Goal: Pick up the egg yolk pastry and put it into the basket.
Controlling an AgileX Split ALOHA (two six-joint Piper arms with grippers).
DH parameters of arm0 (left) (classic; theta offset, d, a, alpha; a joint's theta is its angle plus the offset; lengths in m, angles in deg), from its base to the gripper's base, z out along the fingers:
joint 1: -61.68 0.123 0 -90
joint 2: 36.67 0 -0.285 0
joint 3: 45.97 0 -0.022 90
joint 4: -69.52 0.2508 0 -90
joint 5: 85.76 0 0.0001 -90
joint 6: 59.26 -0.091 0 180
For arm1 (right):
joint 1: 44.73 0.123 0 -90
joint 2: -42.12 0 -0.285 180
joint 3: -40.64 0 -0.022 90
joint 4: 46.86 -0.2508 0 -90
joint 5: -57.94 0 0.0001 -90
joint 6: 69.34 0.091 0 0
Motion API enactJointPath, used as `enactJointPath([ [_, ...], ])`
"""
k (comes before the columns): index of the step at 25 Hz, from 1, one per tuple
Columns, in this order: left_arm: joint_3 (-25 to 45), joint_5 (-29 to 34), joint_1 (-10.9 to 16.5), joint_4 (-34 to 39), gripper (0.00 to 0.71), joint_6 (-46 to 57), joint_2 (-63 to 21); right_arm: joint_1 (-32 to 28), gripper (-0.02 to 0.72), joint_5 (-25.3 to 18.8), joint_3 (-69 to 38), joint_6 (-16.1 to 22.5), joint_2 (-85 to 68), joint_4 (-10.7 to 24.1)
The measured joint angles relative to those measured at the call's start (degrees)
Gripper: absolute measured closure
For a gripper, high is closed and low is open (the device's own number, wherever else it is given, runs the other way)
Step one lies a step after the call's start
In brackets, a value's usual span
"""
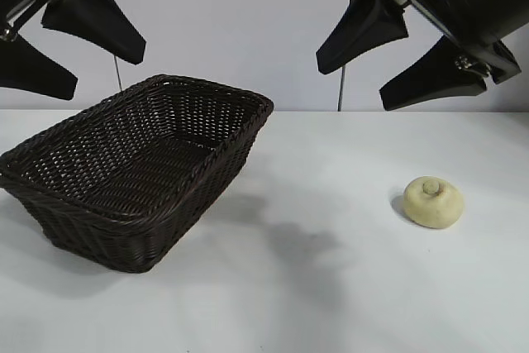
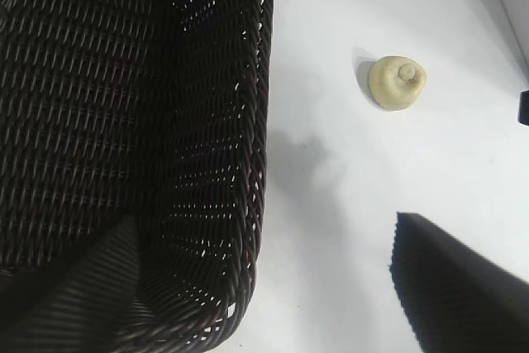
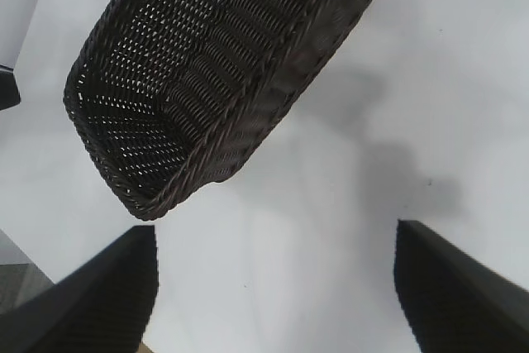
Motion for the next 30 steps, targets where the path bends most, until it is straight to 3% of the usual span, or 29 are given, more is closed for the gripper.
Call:
enactJointPath([
  [24,0.0,-0.1,0.0,0.0,0.107,0.0,0.0,0.0,0.136,0.0,0.0,0.0,0.0,0.0],
  [30,0.0,-3.2,0.0,-0.1,0.107,0.0,0.0,0.0,0.136,0.0,0.0,0.0,0.0,0.0],
])
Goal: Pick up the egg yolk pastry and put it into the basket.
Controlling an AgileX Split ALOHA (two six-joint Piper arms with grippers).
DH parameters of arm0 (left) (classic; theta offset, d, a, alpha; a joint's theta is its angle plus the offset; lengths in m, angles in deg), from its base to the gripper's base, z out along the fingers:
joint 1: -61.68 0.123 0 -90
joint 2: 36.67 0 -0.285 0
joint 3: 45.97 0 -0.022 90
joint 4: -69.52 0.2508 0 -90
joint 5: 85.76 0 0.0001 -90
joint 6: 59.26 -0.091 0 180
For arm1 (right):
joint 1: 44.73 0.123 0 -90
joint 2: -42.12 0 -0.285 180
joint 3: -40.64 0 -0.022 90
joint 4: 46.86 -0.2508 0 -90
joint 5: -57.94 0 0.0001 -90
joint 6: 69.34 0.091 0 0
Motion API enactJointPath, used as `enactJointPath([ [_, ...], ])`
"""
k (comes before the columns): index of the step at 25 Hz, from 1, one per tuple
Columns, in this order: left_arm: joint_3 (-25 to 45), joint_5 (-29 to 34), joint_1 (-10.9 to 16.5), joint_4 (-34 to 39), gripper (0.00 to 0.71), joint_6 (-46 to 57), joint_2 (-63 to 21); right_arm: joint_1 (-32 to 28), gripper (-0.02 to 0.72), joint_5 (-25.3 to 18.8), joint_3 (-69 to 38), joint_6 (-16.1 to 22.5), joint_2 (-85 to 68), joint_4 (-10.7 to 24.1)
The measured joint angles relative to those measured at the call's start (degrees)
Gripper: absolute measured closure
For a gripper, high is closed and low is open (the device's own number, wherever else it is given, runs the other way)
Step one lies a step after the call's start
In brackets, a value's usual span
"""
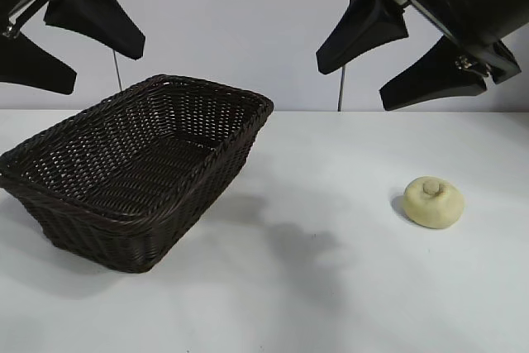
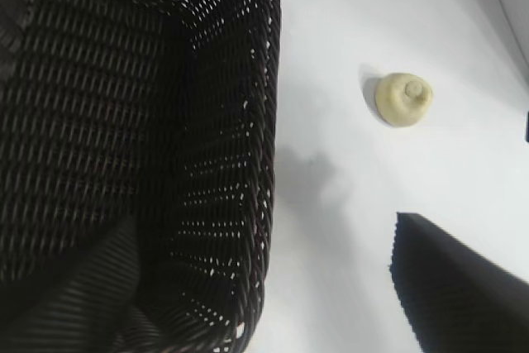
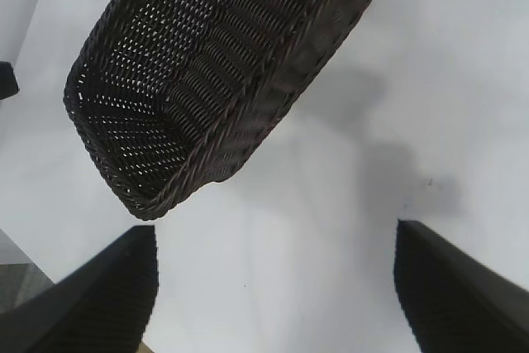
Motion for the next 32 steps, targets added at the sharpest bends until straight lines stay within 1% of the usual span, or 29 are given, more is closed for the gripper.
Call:
enactJointPath([
  [4,-0.3,0.6,0.0,-0.1,0.107,3.2,0.0,0.0,0.136,0.0,0.0,0.0,0.0,0.0],
  [7,-2.4,2.9,0.0,0.4,0.107,9.6,0.0,0.0,0.136,0.0,0.0,0.0,0.0,0.0],
  [8,-3.1,3.7,0.0,1.5,0.107,13.4,0.0,0.0,0.136,0.0,0.0,0.0,0.0,0.0],
  [10,-4.9,5.5,0.0,5.7,0.107,22.9,0.0,0.0,0.136,0.0,0.0,0.0,0.0,0.0],
  [12,-6.4,7.0,0.0,12.5,0.107,32.8,0.0,0.0,0.136,0.0,0.0,0.0,0.0,0.0],
  [17,-6.9,11.3,0.0,27.1,0.107,58.2,0.0,0.0,0.136,0.0,0.0,0.0,0.0,0.0],
  [20,-6.9,12.3,0.0,32.7,0.107,69.1,0.0,0.0,0.136,-0.1,0.0,0.0,0.0,0.0],
  [22,-6.7,12.3,0.0,35.2,0.107,74.7,0.0,0.0,0.136,-0.1,0.0,0.0,0.0,0.1],
  [27,-3.4,11.9,0.0,38.4,0.107,84.4,0.1,0.0,0.136,-0.1,0.0,0.0,0.0,0.0],
  [32,-2.6,11.2,-0.4,38.4,0.107,86.8,3.1,0.0,0.136,-0.1,0.0,0.0,0.0,0.0],
])
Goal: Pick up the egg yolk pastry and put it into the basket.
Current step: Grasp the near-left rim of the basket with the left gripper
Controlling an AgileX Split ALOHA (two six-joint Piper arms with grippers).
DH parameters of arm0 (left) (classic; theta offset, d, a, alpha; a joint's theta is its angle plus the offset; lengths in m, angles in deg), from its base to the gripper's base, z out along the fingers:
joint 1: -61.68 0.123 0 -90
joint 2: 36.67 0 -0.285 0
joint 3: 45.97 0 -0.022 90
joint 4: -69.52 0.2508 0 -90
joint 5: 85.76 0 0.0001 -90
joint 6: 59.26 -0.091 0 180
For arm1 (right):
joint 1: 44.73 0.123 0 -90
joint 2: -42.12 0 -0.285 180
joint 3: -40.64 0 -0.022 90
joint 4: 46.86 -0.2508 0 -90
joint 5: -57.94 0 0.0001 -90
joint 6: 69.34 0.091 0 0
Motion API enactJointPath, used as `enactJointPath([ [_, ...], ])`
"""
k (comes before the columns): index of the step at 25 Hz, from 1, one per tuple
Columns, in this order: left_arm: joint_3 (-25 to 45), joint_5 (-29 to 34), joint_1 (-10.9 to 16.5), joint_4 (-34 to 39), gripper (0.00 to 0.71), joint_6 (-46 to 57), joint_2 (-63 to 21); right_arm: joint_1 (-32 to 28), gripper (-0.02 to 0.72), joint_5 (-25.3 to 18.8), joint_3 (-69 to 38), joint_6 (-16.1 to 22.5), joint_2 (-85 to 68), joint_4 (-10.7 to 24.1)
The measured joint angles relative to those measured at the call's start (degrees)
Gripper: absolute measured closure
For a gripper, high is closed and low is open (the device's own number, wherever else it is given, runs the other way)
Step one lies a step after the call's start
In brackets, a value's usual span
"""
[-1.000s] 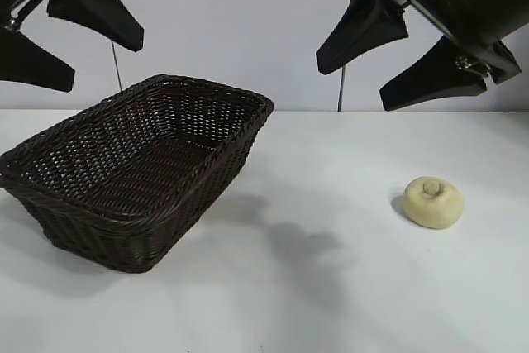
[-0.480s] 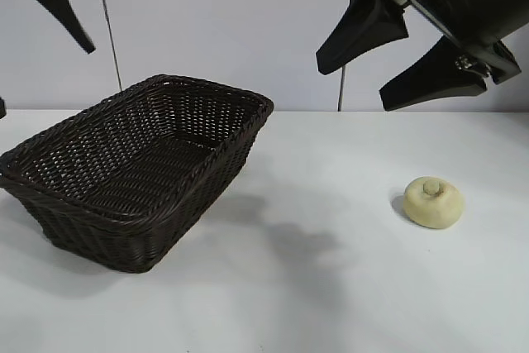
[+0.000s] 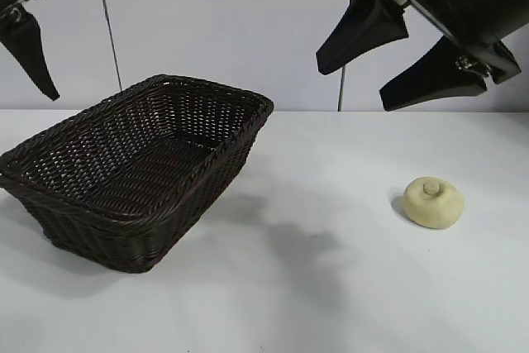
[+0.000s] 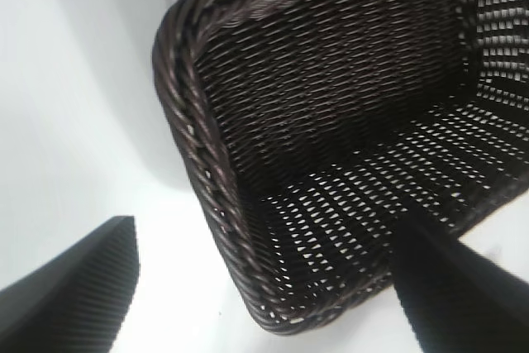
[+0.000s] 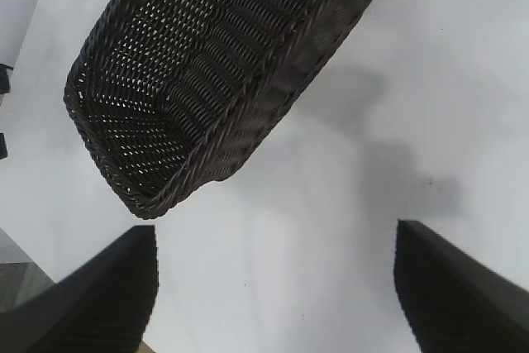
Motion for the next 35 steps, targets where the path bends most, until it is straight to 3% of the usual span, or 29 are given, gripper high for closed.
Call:
enactJointPath([
  [6,0.7,-2.0,-2.8,-0.1,0.107,2.8,4.2,0.0,0.136,0.0,0.0,0.0,0.0,0.0],
  [19,4.8,-12.7,-2.9,-0.2,0.107,6.9,10.0,0.0,0.136,0.2,0.0,0.0,0.0,0.0],
  [30,4.8,-15.4,-2.9,-0.2,0.109,7.2,16.9,0.0,0.136,0.7,0.0,0.0,0.0,0.1],
  [33,4.8,-15.9,-2.9,-0.2,0.177,7.2,16.9,0.0,0.136,0.7,0.0,0.0,0.0,0.1],
  [35,4.8,-15.9,-2.9,-0.4,0.288,7.2,16.9,0.0,0.136,0.7,0.0,0.0,0.0,0.1],
])
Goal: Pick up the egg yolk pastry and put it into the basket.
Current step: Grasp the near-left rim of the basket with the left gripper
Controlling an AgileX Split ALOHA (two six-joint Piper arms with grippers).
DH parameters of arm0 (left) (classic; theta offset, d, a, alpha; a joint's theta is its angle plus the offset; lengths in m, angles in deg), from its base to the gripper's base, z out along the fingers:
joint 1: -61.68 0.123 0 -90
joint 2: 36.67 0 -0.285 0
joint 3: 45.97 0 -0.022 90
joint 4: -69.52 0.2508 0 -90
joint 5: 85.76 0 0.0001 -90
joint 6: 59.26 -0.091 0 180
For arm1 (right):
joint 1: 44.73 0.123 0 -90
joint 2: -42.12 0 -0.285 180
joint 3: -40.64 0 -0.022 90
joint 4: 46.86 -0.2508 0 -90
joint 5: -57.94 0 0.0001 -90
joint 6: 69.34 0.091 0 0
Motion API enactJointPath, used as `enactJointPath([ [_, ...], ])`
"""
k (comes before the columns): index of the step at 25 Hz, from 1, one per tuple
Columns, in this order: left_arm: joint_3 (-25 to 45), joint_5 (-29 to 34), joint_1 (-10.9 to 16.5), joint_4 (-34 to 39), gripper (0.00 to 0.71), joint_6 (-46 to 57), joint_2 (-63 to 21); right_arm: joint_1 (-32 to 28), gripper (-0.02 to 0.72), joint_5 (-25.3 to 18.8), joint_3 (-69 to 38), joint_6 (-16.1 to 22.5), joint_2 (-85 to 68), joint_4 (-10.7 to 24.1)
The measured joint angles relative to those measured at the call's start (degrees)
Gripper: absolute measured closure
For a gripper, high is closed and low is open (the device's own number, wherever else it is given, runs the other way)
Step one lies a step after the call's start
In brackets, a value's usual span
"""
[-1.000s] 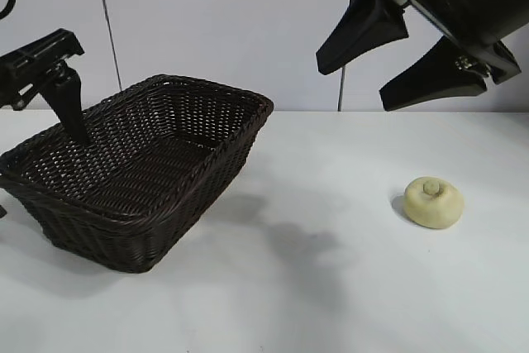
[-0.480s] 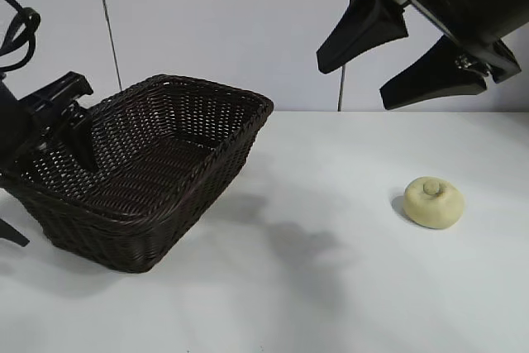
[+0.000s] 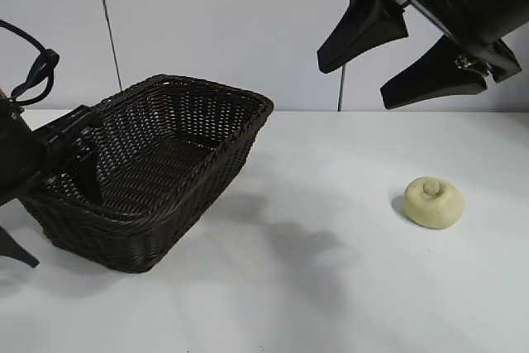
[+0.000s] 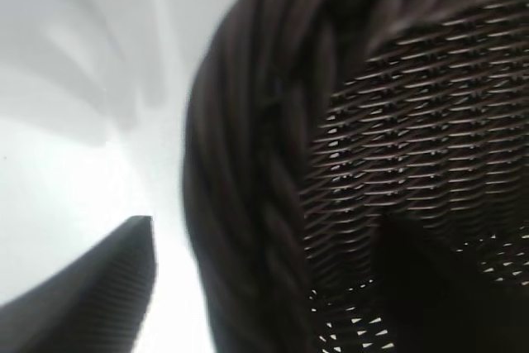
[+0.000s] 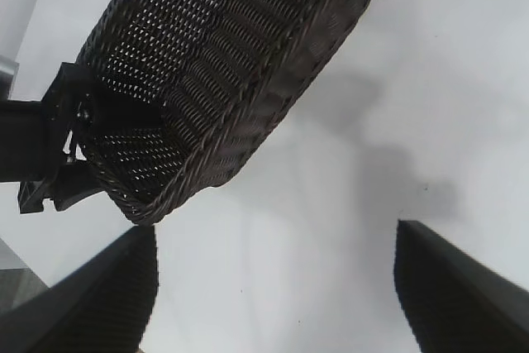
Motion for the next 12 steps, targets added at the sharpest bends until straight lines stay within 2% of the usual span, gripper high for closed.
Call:
enactJointPath([
  [4,0.0,-0.1,0.0,-0.8,0.535,1.0,0.0,0.0,0.136,0.0,0.0,0.0,0.0,0.0],
  [6,0.0,-0.6,0.0,-1.4,0.609,2.6,0.0,0.0,0.136,-0.2,0.0,0.0,0.0,0.0],
  [12,0.0,-0.7,0.0,-1.3,0.610,3.1,0.0,0.0,0.136,-0.3,0.0,0.0,0.0,0.2],
])
